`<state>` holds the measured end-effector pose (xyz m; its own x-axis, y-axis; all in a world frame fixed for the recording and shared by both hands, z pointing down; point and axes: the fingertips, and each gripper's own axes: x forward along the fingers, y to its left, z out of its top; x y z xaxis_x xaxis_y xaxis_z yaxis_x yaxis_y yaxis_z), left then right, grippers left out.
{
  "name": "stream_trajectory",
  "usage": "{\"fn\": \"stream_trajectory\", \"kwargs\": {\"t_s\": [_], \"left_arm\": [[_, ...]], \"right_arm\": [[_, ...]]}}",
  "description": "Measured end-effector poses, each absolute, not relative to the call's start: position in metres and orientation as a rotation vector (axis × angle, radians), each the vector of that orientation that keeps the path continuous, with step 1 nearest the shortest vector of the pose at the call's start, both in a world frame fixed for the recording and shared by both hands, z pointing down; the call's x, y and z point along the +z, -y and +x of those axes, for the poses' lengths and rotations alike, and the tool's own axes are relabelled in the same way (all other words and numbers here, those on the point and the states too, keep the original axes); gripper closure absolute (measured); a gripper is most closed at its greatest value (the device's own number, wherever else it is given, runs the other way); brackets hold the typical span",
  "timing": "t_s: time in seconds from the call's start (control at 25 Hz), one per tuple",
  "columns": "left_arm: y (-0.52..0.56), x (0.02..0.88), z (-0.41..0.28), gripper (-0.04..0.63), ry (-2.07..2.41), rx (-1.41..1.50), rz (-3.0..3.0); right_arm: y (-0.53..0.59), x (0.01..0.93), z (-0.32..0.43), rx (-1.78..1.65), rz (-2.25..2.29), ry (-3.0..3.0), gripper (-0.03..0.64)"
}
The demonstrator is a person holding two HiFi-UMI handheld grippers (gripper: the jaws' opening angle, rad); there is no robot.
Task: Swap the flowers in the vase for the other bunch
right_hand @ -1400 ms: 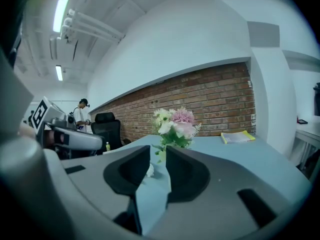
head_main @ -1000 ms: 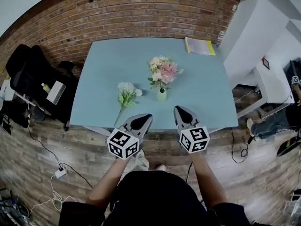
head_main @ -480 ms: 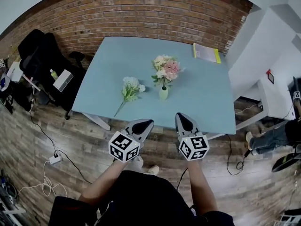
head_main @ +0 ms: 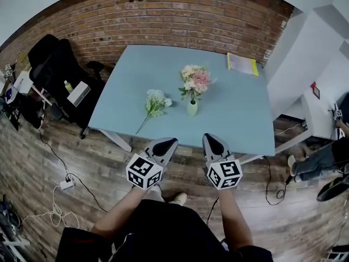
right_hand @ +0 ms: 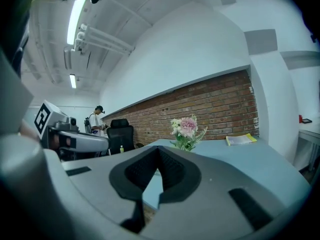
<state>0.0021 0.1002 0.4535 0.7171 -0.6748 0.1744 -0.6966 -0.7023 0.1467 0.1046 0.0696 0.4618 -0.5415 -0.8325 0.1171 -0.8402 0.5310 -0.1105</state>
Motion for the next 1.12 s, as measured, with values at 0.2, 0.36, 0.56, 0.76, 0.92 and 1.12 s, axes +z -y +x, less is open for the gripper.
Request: {"fn": "stream_trajectory", "kwargs": {"t_s": [0.2, 0.36, 0.56, 0.76, 0.92, 1.12], "left_arm": [[-0.1, 0.444, -0.004, 0.586, 1.107, 0.149, 2.739], [-0.098, 0.44, -0.016, 0.586, 1.112, 0.133, 2.739], [-0.096, 0.444, -0.033, 0.586, 1.122, 0.129, 2.718], [-0.092, 0.445, -0.047, 0.586, 1.125, 0.119, 2.714], [-0.088, 0.444, -0.056, 0.586, 1.125, 0.113, 2.713], [-0.083, 0.447, -0.061, 0.586, 1.112, 0.096, 2.698]], "right_arm": [[-0.074, 0.454, 0.095, 0.229, 1.47, 2.719, 0.604], [-0.075, 0.45, 0.086, 0.235, 1.466, 2.72, 0.604], [-0.072, 0.448, 0.072, 0.248, 1.467, 2.718, 0.604], [-0.07, 0.448, 0.058, 0.254, 1.475, 2.723, 0.604], [-0.067, 0.447, 0.047, 0.245, 1.468, 2.724, 0.604], [-0.066, 0.448, 0.041, 0.246, 1.47, 2.719, 0.604]]}}
